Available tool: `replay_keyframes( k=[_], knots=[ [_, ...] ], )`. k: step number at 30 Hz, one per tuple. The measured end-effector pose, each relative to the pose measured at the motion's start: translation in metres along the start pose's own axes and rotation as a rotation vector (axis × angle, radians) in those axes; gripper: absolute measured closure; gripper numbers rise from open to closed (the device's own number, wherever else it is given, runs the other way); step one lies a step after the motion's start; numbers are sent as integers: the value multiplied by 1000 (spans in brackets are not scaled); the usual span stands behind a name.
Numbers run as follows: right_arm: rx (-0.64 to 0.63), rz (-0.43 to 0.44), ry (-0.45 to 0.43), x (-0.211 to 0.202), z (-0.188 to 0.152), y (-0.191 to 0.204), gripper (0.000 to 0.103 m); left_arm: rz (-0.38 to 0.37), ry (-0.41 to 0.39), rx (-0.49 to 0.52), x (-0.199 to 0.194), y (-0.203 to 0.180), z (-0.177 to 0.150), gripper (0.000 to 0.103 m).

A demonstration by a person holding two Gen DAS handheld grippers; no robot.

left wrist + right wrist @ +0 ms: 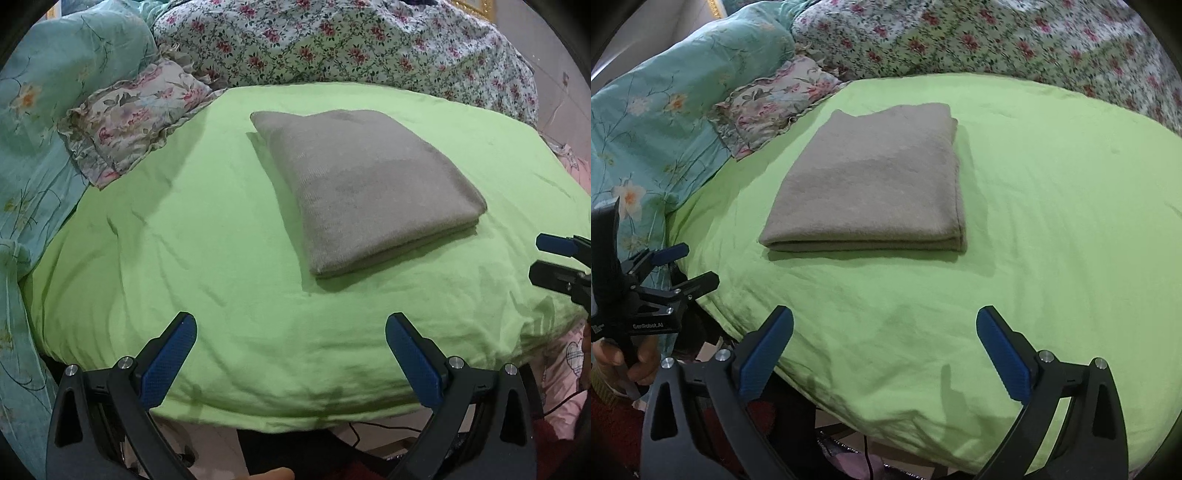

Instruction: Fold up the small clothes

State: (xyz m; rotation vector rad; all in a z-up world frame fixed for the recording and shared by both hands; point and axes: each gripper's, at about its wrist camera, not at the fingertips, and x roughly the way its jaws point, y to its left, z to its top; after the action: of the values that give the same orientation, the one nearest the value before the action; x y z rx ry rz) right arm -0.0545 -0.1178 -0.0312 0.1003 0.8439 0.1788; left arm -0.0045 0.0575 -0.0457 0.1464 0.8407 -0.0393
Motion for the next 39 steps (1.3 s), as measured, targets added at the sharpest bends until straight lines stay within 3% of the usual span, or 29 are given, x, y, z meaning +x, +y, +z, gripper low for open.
replay_keyframes(
  k=[9,21,39],
  knots=[
    [-53,-12,25,22,16,3,3,21,15,-23,19,5,22,1],
    [-14,5,43,30,41,-13,3,53,76,-6,33,-3,36,1],
    [-4,17,20,32,76,-11,3,46,43,-35,32,2,65,1]
  ],
)
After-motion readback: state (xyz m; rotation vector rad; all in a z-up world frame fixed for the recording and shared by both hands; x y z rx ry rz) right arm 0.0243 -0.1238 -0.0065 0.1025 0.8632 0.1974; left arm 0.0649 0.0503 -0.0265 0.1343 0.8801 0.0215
